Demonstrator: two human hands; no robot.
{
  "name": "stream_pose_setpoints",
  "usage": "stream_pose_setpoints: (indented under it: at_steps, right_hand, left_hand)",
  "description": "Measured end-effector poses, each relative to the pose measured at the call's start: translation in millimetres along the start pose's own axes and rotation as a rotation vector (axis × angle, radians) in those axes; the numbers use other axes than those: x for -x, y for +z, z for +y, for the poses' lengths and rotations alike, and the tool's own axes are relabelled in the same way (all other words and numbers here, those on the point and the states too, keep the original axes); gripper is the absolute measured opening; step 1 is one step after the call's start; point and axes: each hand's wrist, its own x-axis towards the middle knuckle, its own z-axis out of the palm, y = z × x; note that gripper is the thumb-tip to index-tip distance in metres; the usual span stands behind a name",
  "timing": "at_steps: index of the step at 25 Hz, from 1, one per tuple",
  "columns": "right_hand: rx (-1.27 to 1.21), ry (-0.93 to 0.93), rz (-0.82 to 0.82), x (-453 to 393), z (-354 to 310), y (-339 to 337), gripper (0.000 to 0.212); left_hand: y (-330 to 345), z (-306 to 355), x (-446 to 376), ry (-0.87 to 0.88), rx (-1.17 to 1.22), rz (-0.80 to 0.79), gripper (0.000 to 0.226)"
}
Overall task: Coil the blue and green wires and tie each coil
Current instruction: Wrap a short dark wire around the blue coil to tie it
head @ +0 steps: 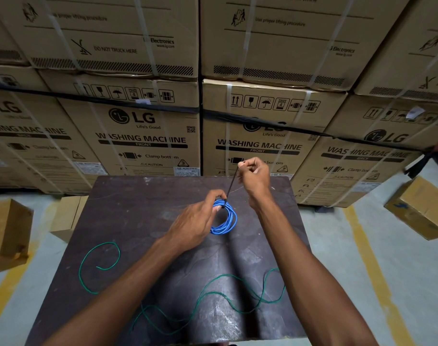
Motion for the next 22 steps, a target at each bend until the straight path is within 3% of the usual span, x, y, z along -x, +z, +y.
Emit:
stream_pose_setpoints:
  at_steps: [4, 8, 11, 15, 19, 22]
  right_hand:
    - [-0.12, 0.05, -0.012, 3.2, -3.8, 3.6, 0.022]
    - [-0.253, 0.196, -0.184, 17.2, -9.1, -5.7, 0.009]
    - [-0.11, 0.265, -0.323, 24.3, -0.3, -11.9, 0.02]
    - [0.056, 0.33, -0.372, 31.0, 9.8, -16.9, 0.033]
    - [0.02, 0.376, -0.442, 34.2, 10.0, -22.9, 0.031]
    - [-0.108, 0.27, -0.421, 34.5, 14.2, -18.4, 0.028]
  left_hand:
    - [-0.3, -3.8, -3.9, 0.003, 0.035, 0.002, 0.022]
    - [-0.1, -7.5, -6.8, -0.026, 0.027, 0.052, 0.023]
    - [6.3, -9.2, -9.2, -0.022, 0.033, 0.052, 0.023]
    - [12.9, -10.1, -12.6, -0.022, 0.037, 0.033, 0.023]
    - [16.0, -9.3, -13.8, -0.03, 0.055, 0.02, 0.025]
    - [18.3, -11.8, -13.5, -0.036, 0.064, 0.045, 0.026]
